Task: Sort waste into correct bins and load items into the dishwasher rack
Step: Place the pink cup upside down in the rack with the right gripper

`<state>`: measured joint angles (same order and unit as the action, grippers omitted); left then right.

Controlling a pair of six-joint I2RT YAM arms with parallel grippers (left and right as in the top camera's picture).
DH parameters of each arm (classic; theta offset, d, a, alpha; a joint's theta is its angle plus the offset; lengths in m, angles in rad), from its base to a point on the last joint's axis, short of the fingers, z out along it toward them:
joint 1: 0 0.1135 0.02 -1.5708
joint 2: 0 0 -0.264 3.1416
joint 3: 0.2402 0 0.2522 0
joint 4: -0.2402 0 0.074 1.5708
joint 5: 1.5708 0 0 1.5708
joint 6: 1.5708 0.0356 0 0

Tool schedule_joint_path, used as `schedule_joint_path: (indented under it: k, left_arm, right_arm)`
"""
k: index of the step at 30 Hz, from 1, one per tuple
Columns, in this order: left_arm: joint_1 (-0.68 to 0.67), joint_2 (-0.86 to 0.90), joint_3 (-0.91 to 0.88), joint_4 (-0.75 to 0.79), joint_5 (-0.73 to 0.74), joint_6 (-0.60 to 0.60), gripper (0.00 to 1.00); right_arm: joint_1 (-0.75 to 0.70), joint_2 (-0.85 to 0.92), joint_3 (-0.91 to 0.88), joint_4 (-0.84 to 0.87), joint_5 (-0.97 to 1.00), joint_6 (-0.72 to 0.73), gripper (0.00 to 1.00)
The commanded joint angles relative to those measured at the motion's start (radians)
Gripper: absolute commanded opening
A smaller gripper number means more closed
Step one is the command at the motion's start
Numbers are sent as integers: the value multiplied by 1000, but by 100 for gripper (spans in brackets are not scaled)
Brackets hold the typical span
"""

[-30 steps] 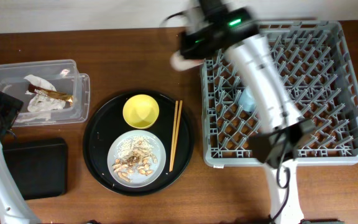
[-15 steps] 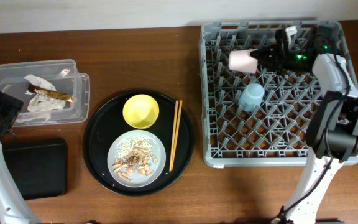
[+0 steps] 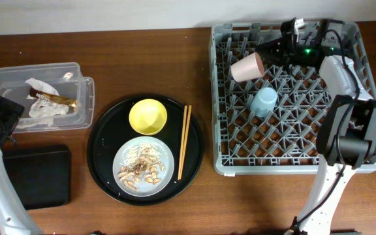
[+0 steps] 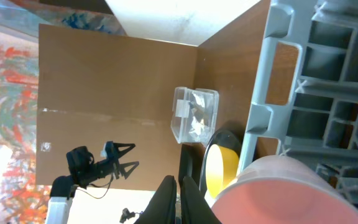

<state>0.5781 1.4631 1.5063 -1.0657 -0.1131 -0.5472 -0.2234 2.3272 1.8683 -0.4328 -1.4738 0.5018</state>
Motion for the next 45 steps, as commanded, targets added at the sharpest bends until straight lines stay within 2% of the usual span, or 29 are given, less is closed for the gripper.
schedule_joint_path:
  k: [1, 2, 3, 4, 7, 8, 11, 14, 20, 22, 23, 24, 25, 27, 30, 33, 38, 42, 45]
  left_arm:
    - [1, -3, 1, 1, -8, -9, 99]
    - [1, -3, 1, 1, -8, -9, 99]
    - [1, -3, 1, 1, -8, -9, 99]
    - [1, -3, 1, 1, -8, -9, 99]
    - [1, -3, 1, 1, -8, -9, 99]
    - [1, -3, 1, 1, -8, -9, 99]
    - [1, -3, 1, 1, -8, -9, 99]
    - [1, -3, 1, 1, -8, -9, 99]
    - [1, -3, 1, 1, -8, -9, 99]
    - [1, -3, 1, 1, -8, -9, 99]
    - [1, -3, 1, 1, -8, -9, 99]
    - [1, -3, 1, 1, -8, -9, 99]
    - [1, -3, 1, 1, -8, -9, 99]
    - [1, -3, 1, 1, -8, -9, 99]
    - [1, -3, 1, 1, -8, -9, 99]
    - [1, -3, 1, 1, -8, -9, 99]
    - [1, -3, 1, 1, -8, -9, 99]
    - [1, -3, 1, 1, -8, -9, 99]
    - [1, -3, 1, 1, -8, -9, 99]
  right_arm:
    - [2, -30, 6, 11, 50, -21, 8]
    - [1, -60, 6, 10, 94, -26, 9]
    - [0, -103, 6, -11, 180, -26, 21]
    - [1, -149, 6, -56, 280, -42, 26]
    - [2, -277, 6, -318, 660, -190, 52]
    - [2, -290, 6, -380, 698, -251, 55]
    - [48, -285, 5, -503, 709, -453, 55]
    - [138, -266, 5, -502, 915, -470, 55]
    - [212, -254, 3, -477, 1050, -476, 55]
    - [212, -243, 3, -477, 1049, -476, 54]
    - [212, -238, 3, -480, 1048, -476, 44]
    - [212, -238, 3, -480, 1035, -475, 15]
    - [212, -238, 4, -475, 1012, -467, 6]
    - [205, -238, 5, -465, 938, -459, 4]
    - [143, -239, 34, -440, 759, -360, 4]
    - [8, -239, 34, -283, 397, -190, 4]
    - [-39, -191, 32, -202, 333, -66, 4]
    - [-9, -45, 32, -9, 126, 110, 4]
    - [-11, 11, 32, -12, 124, 109, 4]
